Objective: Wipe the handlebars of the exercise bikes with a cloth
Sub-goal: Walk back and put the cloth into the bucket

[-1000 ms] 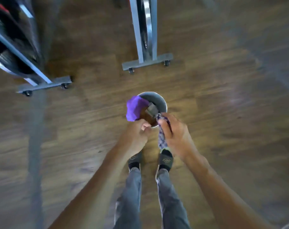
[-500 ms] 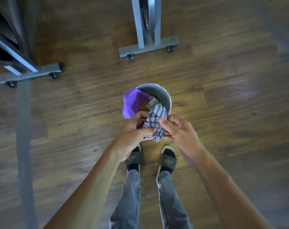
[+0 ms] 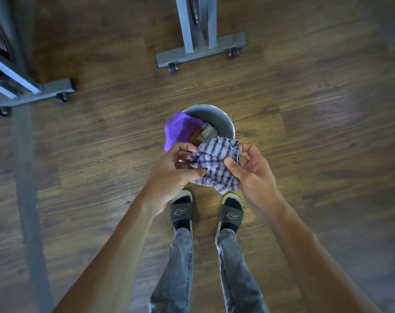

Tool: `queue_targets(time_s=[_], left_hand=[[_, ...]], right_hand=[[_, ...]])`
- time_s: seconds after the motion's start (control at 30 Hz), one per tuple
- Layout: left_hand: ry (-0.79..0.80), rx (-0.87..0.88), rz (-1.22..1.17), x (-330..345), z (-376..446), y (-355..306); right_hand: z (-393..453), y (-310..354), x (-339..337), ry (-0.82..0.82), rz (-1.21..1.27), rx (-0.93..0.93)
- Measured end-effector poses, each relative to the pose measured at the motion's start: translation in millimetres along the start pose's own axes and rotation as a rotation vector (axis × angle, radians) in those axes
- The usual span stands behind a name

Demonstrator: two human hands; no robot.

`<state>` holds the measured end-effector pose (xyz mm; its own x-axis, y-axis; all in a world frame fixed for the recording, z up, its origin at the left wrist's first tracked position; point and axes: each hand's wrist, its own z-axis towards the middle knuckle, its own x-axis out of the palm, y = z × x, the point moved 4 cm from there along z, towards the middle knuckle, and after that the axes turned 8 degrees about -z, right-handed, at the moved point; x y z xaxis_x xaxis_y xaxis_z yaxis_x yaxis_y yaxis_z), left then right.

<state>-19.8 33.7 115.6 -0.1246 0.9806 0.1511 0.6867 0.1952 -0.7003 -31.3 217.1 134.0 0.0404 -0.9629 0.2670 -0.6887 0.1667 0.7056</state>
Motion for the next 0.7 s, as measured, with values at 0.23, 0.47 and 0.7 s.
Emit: queue_targets(time_s=[0.23, 0.47, 0.7], left_hand=[[0.24, 0.184, 0.659, 20.2, -1.3, -24.1], [0.289, 0.009, 0.711, 19.0, 8.0, 1.0], [0.212, 0.022, 0.619, 16.0, 22.6, 60.7]], right_hand=[[4.3, 8.1, -9.1, 0.231, -0.368, 0.069], [9.6, 8.2, -23.8, 0.146, -0.737, -0.003], [18.9, -24.8, -40.6, 0.062, -0.933, -0.074]])
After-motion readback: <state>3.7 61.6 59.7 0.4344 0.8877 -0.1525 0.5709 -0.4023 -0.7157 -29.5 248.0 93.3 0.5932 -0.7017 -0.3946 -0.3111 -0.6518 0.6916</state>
